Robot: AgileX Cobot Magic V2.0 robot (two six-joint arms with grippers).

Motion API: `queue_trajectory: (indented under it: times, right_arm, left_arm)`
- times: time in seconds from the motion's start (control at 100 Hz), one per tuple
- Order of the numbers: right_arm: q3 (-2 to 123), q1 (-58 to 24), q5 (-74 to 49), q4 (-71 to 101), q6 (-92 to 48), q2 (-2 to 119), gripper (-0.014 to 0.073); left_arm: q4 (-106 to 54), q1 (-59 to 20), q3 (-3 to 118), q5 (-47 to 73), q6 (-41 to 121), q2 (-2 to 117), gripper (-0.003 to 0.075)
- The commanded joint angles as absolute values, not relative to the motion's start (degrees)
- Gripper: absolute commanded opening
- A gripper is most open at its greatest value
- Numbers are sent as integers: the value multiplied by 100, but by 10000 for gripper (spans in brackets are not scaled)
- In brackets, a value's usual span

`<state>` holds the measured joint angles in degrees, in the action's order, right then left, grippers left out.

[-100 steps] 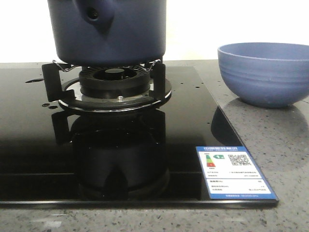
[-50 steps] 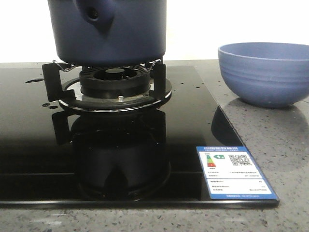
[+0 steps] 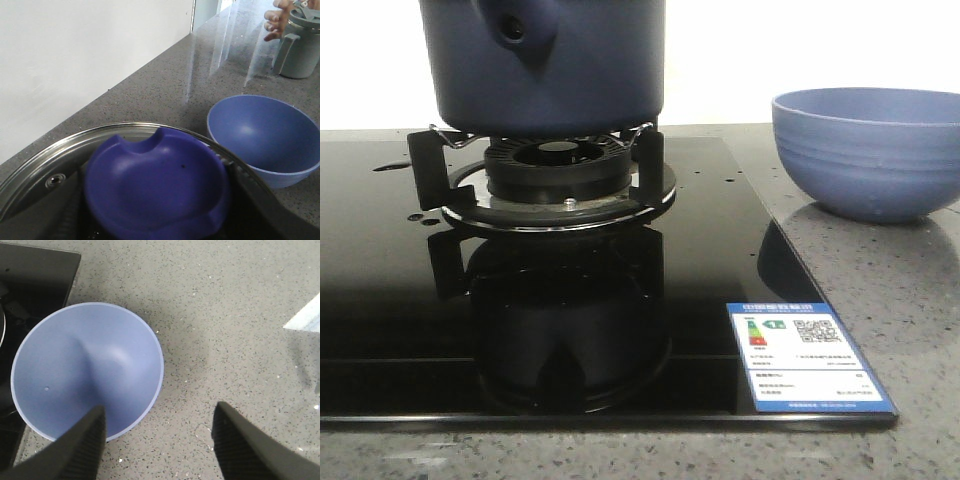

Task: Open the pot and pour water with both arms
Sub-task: 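Lower the glass lid back onto the pot with the left gripper and release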

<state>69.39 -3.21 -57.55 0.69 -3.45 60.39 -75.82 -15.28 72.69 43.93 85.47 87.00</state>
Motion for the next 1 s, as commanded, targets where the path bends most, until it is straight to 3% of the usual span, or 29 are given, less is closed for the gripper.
queue_trajectory:
  times: [0.0, 0.15, 0.37, 0.47, 0.99]
  right_arm:
    - [7082, -287, -5439, 64, -399, 5922, 419]
    - [7082, -287, -5439, 64, -399, 5922, 419]
    - [7082, -287, -5450, 64, -399, 5922, 419]
    - [7082, -287, -5450, 64, -399, 5922, 419]
    - [7082, -287, -5138, 358, -399, 5922, 419]
  left_arm:
    - [-7871, -1573, 7491, 4470, 8533, 8477, 356]
    - [-7789, -1573, 7491, 4470, 8493, 8477, 374]
    - [-7789, -1573, 7491, 4496, 8389, 8466, 566]
    - [-7803, -1563, 7491, 4556, 8389, 8413, 610]
    - [-7910, -689, 7491, 4585, 8049, 7131, 584]
